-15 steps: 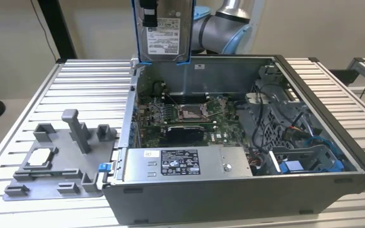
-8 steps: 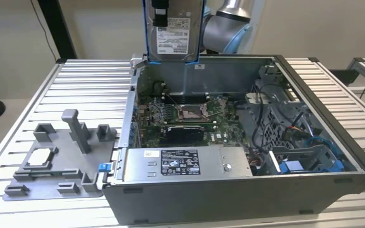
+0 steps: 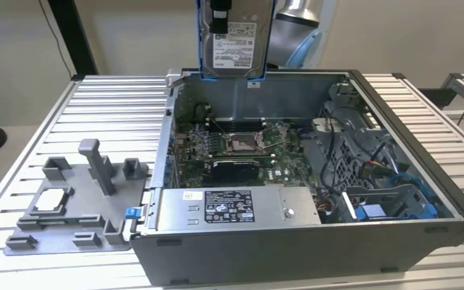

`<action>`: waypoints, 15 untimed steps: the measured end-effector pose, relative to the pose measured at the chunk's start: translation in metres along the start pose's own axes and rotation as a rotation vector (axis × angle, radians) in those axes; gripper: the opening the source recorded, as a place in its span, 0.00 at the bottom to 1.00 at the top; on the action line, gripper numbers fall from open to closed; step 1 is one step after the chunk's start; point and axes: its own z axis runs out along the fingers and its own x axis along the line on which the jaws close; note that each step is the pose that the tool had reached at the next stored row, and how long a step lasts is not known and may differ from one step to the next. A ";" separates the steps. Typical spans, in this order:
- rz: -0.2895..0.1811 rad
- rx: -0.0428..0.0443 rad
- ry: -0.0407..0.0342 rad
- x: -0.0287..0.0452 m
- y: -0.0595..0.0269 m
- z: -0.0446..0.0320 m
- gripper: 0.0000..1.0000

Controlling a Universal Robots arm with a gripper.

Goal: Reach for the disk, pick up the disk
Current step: 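Pick up the disk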

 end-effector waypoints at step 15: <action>0.000 -0.0010 0.0001 -0.0021 -0.0369 -0.0013 0.00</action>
